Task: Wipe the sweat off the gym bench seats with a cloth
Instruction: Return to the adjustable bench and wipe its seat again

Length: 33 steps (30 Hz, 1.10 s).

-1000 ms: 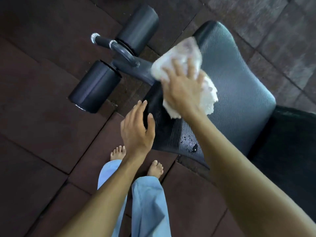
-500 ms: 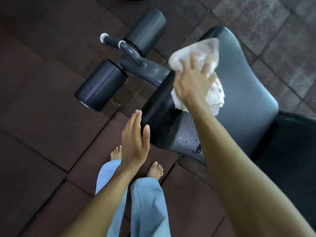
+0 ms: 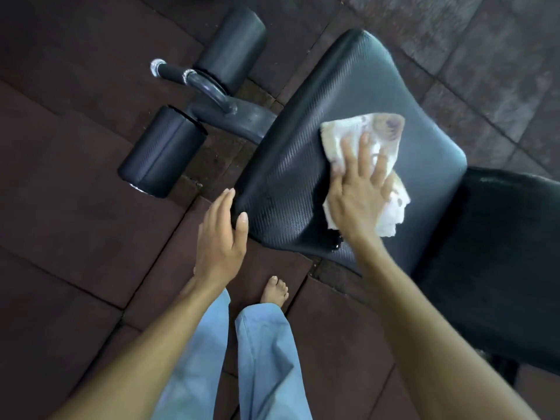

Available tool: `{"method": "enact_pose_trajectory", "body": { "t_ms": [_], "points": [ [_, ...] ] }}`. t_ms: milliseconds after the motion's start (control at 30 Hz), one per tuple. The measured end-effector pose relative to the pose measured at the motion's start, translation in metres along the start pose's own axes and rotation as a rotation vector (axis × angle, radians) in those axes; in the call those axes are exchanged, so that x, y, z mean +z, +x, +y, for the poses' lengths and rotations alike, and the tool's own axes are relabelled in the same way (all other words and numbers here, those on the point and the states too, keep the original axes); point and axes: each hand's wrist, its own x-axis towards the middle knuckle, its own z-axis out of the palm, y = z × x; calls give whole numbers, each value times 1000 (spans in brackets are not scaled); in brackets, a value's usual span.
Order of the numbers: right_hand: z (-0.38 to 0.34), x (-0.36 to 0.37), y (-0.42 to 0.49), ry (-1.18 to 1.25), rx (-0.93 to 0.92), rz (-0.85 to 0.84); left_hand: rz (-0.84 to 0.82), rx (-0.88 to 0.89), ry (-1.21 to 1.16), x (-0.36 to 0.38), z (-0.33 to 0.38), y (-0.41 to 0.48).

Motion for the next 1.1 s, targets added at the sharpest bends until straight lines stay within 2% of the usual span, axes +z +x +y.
{"method": "enact_pose_trajectory", "body": {
  "t_ms": [33,133,200,233,300,400,500,567,667,700,733,800,900,1000,1100],
  "points": [
    [0,4,-13,-28,-59,14,-8,8,9,-2,2,1],
    [43,0,-36,-199,-553,-1,-45,26,62,-11,9,5],
    [87,-13,-24,-254,-745,12,-64,44,113,-16,10,9],
    [102,-17,-20,-254,-724,41,-69,53,134,-18,11,13],
    [108,-18,-17,-194,-513,75,-68,94,177,-20,17,25],
    [74,-8,-32,-76,-167,93,-59,220,239,-17,37,55],
    [39,1,-43,23,174,100,-117,389,295,-10,68,103],
    [38,0,-48,29,172,110,-182,576,363,-9,84,139],
    [78,-6,-45,-136,-62,134,-289,947,504,-3,106,202],
    [93,-8,-39,-145,-13,110,-328,1019,570,0,110,221],
    [104,-9,-32,-108,120,105,-372,1055,636,3,112,236],
    [109,-4,-25,-5,414,158,-469,1066,696,10,106,253],
    [67,9,-32,-42,611,251,-605,970,581,20,91,255],
    [8,21,-47,-5,693,253,-650,959,532,19,87,260],
    [-57,37,-72,11,639,266,-707,971,492,20,89,263]
  ]
}}
